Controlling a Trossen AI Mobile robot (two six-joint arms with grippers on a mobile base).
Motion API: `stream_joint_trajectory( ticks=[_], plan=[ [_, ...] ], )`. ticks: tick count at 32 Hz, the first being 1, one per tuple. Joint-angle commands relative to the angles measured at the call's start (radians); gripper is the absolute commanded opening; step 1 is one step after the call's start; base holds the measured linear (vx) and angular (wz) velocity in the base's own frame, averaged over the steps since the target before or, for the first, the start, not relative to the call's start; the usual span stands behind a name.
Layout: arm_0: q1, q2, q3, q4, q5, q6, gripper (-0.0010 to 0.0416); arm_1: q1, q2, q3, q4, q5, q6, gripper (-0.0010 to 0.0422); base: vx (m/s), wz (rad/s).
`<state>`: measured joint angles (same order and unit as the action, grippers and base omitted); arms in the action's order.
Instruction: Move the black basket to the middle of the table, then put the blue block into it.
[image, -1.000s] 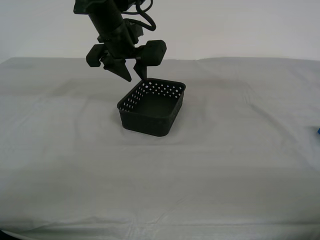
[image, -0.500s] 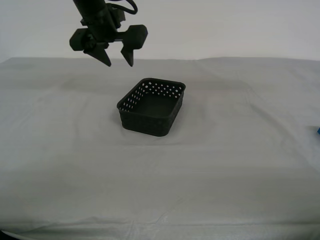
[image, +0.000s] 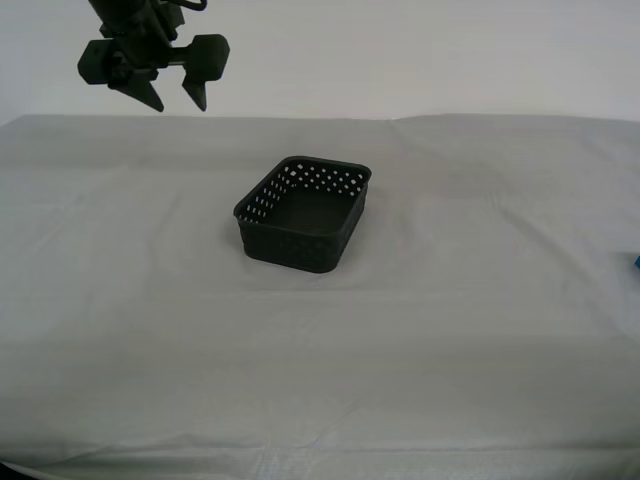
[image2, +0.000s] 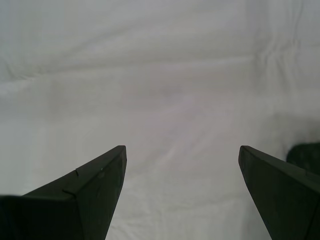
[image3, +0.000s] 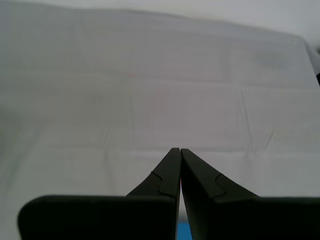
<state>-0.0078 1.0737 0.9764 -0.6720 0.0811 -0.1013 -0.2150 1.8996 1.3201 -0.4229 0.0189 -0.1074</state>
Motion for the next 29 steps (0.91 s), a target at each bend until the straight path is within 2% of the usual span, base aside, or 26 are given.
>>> stream_joint_trajectory(
  ticks=[1, 6, 8, 10, 12, 13, 14, 15, 18, 19, 20, 22, 23, 29],
  plan=[
    [-0.014, 0.029, 0.02, -0.129, 0.007, -0.008, 0.0003, 0.034, 0.0, 0.0, 0.033, 0.002, 0.008, 0.0307, 0.0, 0.0],
    [-0.049, 0.123, -0.014, -0.243, 0.008, -0.007, 0.0005, 0.064, 0.0, 0.0, 0.04, 0.002, 0.015, 0.0306, 0.0, 0.0],
    [-0.074, 0.192, -0.029, -0.263, 0.008, -0.007, 0.0029, 0.066, 0.0, 0.0, 0.043, 0.002, 0.016, 0.0307, 0.0, 0.0],
    [-0.085, 0.256, -0.034, -0.263, 0.007, -0.007, 0.0081, 0.066, 0.0, 0.0, 0.044, 0.002, 0.019, 0.0307, 0.0, 0.0],
    [-0.085, 0.281, -0.035, -0.262, 0.007, -0.008, 0.0112, 0.067, 0.0, 0.0, 0.044, 0.003, 0.019, 0.0307, 0.0, 0.0],
    [-0.085, 0.315, -0.039, -0.256, 0.007, -0.013, 0.0164, 0.067, 0.0, 0.0, 0.044, 0.003, 0.021, 0.0306, 0.0, 0.0],
    [-0.085, 0.325, -0.042, -0.256, 0.007, -0.016, 0.0179, 0.067, 0.0, 0.0, 0.044, 0.003, 0.024, 0.0307, 0.0, 0.0],
    [-0.085, 0.369, -0.043, -0.256, 0.008, -0.029, 0.024, 0.068, 0.0, 0.0, 0.045, 0.003, 0.031, 0.0306, 0.0, 0.0],
    [-0.085, 0.421, -0.043, -0.255, 0.008, -0.037, 0.0315, 0.069, 0.0, 0.0, 0.044, 0.003, 0.031, 0.0306, 0.0, 0.0],
    [-0.088, 0.446, -0.043, -0.254, 0.01, -0.055, 0.0346, 0.07, 0.0, 0.0, 0.044, 0.003, 0.037, 0.0307, 0.0, 0.0],
    [-0.093, 0.479, -0.043, -0.249, 0.041, -0.068, 0.0388, 0.071, 0.0, 0.0, 0.044, 0.003, 0.042, 0.0306, 0.0, 0.0],
    [-0.105, 0.52, -0.043, -0.242, 0.096, -0.077, 0.0399, 0.071, 0.0, 0.0, 0.044, 0.003, 0.05, 0.0306, 0.0, 0.0],
    [-0.113, 0.536, -0.043, -0.24, 0.103, -0.085, 0.0387, 0.072, 0.0, 0.0, 0.044, 0.003, 0.055, 0.0307, 0.0, 0.0],
    [-0.154, 0.617, -0.069, -0.171, 0.103, -0.087, 0.0343, 0.073, 0.0, 0.0, 0.043, 0.003, 0.066, 0.0307, 0.0, 0.0]
  ],
)
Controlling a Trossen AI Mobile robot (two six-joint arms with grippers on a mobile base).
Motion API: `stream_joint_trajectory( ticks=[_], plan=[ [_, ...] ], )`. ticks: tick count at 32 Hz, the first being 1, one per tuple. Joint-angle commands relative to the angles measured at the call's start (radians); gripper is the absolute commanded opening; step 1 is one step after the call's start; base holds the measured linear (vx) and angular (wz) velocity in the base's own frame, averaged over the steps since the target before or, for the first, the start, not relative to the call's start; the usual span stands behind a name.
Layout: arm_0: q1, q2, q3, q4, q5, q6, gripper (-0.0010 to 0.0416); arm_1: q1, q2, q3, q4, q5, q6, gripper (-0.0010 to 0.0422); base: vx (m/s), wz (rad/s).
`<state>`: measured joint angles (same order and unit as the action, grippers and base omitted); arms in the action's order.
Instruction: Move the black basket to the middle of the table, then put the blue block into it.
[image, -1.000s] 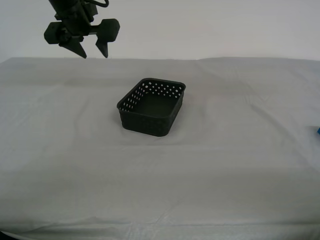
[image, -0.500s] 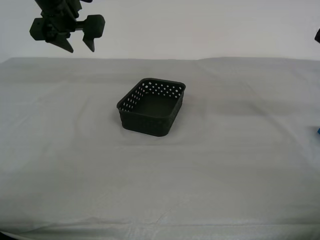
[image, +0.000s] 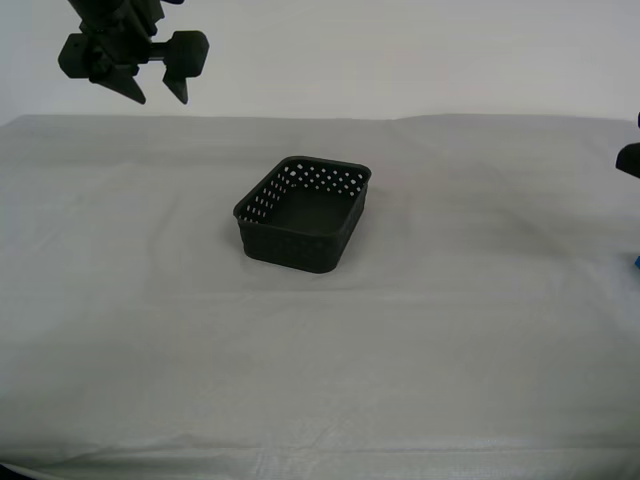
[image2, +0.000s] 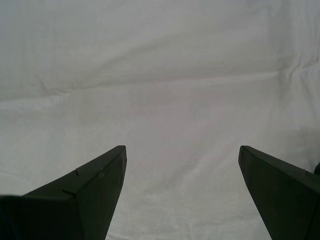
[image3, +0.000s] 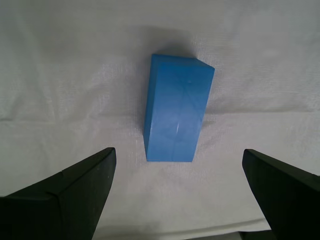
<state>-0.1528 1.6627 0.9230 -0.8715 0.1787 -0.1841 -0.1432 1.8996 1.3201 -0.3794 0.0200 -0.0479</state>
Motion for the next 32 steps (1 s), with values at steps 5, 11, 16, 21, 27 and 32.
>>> stream_joint_trajectory(
  ticks=[5, 11, 16, 21, 27, 32],
  plan=[
    [-0.012, 0.114, -0.056, 0.153, 0.002, -0.018, 0.0304, 0.002, 0.0, 0.0, 0.0, 0.002, 0.008, 0.0307, 0.0, 0.0],
    [-0.012, 0.247, -0.058, 0.195, 0.002, -0.021, 0.0299, 0.002, 0.0, 0.0, -0.013, 0.002, 0.008, 0.0306, 0.0, 0.0],
    [-0.012, 0.309, -0.058, 0.209, 0.002, -0.017, 0.0259, 0.002, 0.0, 0.0, -0.024, 0.002, 0.008, 0.0306, 0.0, 0.0],
    [-0.012, 0.268, -0.058, 0.206, 0.002, -0.008, 0.0031, 0.001, 0.0, 0.0, -0.023, 0.002, 0.008, 0.0306, 0.0, 0.0],
    [-0.01, 0.193, -0.054, 0.172, -0.003, 0.005, 0.0001, 0.001, 0.0, 0.0, -0.021, 0.002, 0.008, 0.0307, 0.0, 0.0],
    [-0.001, 0.064, 0.0, 0.16, -0.175, 0.019, -0.0001, 0.001, 0.0, 0.0, -0.016, 0.002, 0.008, 0.0307, 0.0, 0.0]
  ],
)
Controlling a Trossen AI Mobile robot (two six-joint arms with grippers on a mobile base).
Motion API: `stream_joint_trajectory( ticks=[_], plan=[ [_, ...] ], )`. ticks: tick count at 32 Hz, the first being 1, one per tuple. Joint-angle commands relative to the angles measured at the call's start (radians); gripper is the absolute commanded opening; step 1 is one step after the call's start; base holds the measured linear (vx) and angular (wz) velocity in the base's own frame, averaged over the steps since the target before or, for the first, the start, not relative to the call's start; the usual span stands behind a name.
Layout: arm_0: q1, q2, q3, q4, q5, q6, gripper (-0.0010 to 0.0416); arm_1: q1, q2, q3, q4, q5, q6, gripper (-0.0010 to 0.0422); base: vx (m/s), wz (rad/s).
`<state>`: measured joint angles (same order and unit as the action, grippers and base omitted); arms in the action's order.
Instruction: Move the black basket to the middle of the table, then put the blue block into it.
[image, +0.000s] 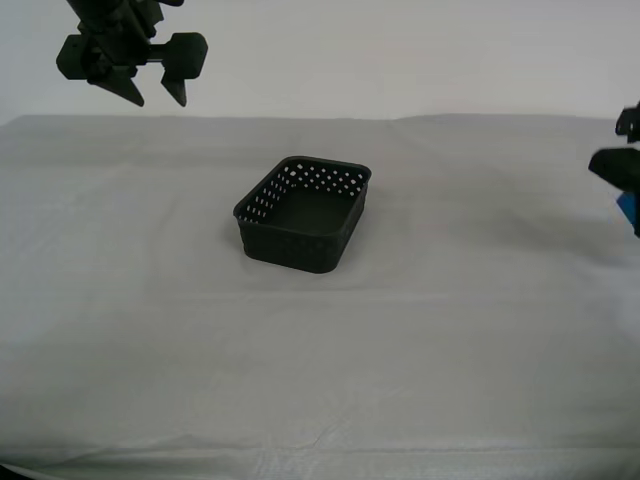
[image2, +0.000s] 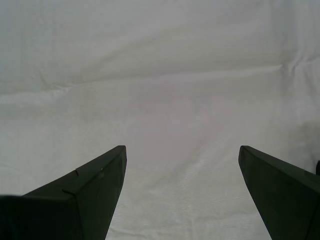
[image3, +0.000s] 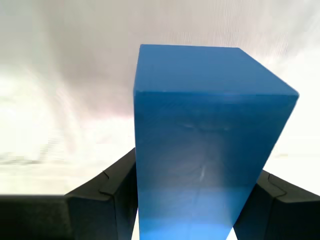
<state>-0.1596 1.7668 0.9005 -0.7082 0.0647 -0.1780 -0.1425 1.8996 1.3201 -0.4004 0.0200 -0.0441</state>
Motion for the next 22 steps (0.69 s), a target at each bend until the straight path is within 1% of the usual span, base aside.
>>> stream_joint_trajectory(
  ticks=[1, 3, 4, 5, 7, 8, 9, 10, 11, 12, 13, 14, 15, 17, 19, 22],
  plan=[
    [0.02, -0.082, 0.055, -0.002, -0.156, 0.023, -0.0001, 0.0, 0.0, 0.0, 0.007, 0.002, 0.004, 0.0307, 0.0, 0.0],
    [0.035, -0.101, 0.074, 0.0, -0.217, 0.023, -0.0001, 0.0, 0.0, 0.0, 0.006, 0.002, 0.004, 0.0307, 0.0, 0.0],
    [0.066, -0.124, 0.099, 0.002, -0.307, 0.022, -0.0001, 0.0, 0.0, 0.0, 0.007, 0.002, 0.004, 0.0307, 0.0, 0.0],
    [0.084, -0.13, 0.111, 0.003, -0.34, 0.022, -0.0001, 0.0, 0.0, 0.0, 0.011, 0.002, 0.004, 0.0307, 0.0, 0.0],
    [0.117, -0.137, 0.132, 0.006, -0.376, 0.022, -0.0001, 0.0, 0.0, 0.0, 0.014, 0.002, 0.004, 0.0307, 0.0, 0.0],
    [0.182, -0.138, 0.157, 0.015, -0.406, 0.022, -0.0001, 0.0, 0.0, 0.0, 0.014, 0.002, 0.004, 0.0307, 0.0, 0.0],
    [0.251, -0.137, 0.176, 0.024, -0.408, 0.023, -0.0001, 0.0, 0.0, 0.0, 0.014, 0.002, 0.004, 0.0307, 0.0, 0.0],
    [0.278, -0.135, 0.183, 0.031, -0.408, 0.023, -0.0001, 0.0, 0.0, 0.0, 0.015, 0.002, 0.004, 0.0307, 0.0, 0.0],
    [0.344, -0.135, 0.192, 0.07, -0.408, 0.03, -0.0001, -0.001, 0.0, 0.0, 0.014, 0.002, 0.004, 0.0307, 0.0, 0.0],
    [0.369, -0.135, 0.193, 0.091, -0.408, 0.041, -0.0001, -0.001, 0.0, 0.0, 0.014, 0.002, 0.004, 0.0307, 0.0, 0.0],
    [0.43, -0.135, 0.192, 0.145, -0.409, 0.081, -0.0001, -0.001, 0.0, 0.0, 0.015, 0.002, 0.004, 0.0307, 0.0, 0.0],
    [0.454, -0.135, 0.192, 0.164, -0.408, 0.095, -0.0001, -0.001, 0.0, 0.0, 0.015, 0.002, 0.004, 0.0307, 0.0, 0.0],
    [0.513, -0.135, 0.19, 0.219, -0.408, 0.124, -0.0001, -0.001, 0.0, 0.0, 0.014, 0.002, 0.004, 0.0307, 0.0, 0.0],
    [0.561, -0.135, 0.184, 0.284, -0.409, 0.143, -0.0001, -0.001, 0.0, 0.0, 0.015, 0.002, 0.004, 0.0307, 0.0, 0.0],
    [0.646, -0.135, 0.183, 0.362, -0.409, 0.183, -0.0001, -0.001, 0.0, 0.0, 0.014, 0.002, 0.003, 0.0307, 0.0, 0.0],
    [0.692, -0.135, 0.181, 0.412, -0.409, 0.194, -0.0001, -0.002, 0.0, 0.0, 0.013, 0.002, 0.003, 0.0307, 0.0, 0.0]
  ],
)
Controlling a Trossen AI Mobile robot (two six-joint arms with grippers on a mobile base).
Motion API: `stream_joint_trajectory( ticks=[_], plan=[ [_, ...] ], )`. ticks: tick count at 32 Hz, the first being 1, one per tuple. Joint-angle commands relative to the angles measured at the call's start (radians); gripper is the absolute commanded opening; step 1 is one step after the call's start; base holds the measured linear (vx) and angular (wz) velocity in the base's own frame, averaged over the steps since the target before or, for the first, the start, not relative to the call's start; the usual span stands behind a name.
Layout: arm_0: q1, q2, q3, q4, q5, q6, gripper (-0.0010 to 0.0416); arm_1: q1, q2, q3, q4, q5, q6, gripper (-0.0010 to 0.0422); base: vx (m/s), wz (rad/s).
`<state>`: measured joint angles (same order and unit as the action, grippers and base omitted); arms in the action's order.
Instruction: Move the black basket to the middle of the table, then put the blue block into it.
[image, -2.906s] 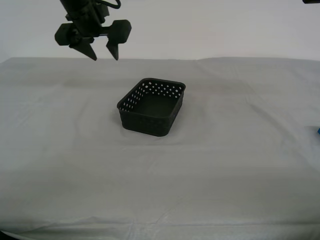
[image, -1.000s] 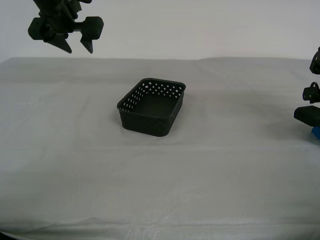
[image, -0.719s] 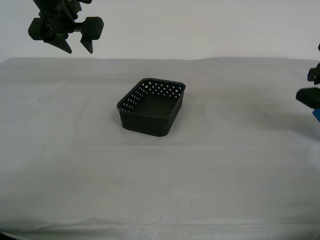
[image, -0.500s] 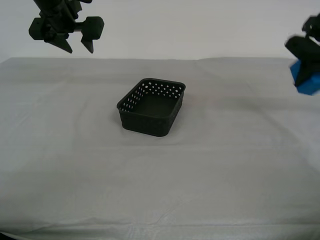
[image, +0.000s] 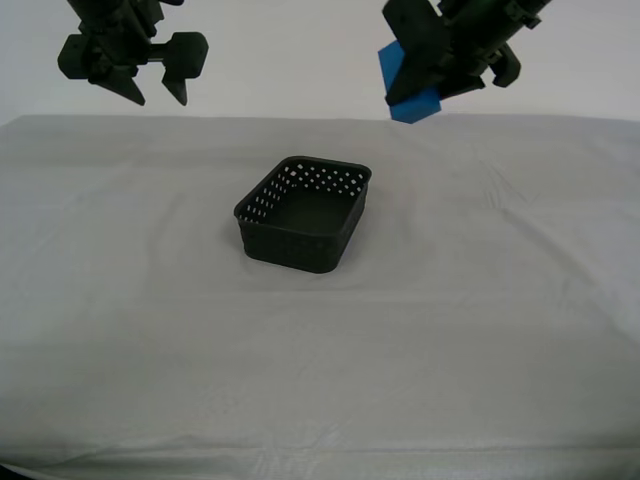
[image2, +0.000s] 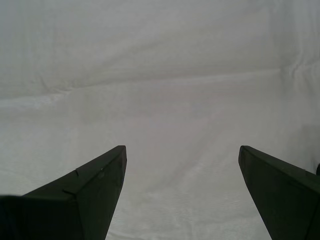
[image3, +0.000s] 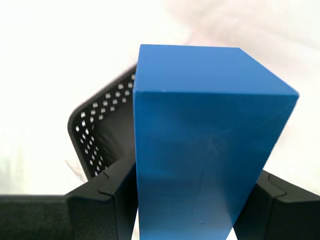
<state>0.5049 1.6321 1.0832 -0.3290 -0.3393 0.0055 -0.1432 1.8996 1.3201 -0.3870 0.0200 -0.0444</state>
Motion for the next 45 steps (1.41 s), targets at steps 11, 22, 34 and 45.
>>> stream_joint_trajectory(
  ticks=[11, 22, 34, 45],
  plan=[
    [0.084, 0.251, 0.129, 0.146, -0.095, 0.051, -0.0001, -0.001, 0.0, 0.002, -0.001, 0.002, 0.0, 0.0307, 0.0, 0.0],
    [0.138, 0.39, 0.2, 0.146, -0.124, 0.079, 0.0025, -0.001, 0.0, 0.002, 0.018, 0.001, 0.0, 0.0307, 0.0, 0.0],
    [0.167, 0.391, 0.198, 0.143, -0.124, 0.093, 0.0394, -0.002, 0.0, 0.002, 0.02, 0.001, 0.0, 0.0307, 0.0, 0.0],
    [0.171, 0.391, 0.198, 0.142, -0.124, 0.098, 0.0302, -0.001, 0.0, 0.002, 0.02, 0.001, 0.0, 0.0307, 0.0, 0.0]
  ],
)
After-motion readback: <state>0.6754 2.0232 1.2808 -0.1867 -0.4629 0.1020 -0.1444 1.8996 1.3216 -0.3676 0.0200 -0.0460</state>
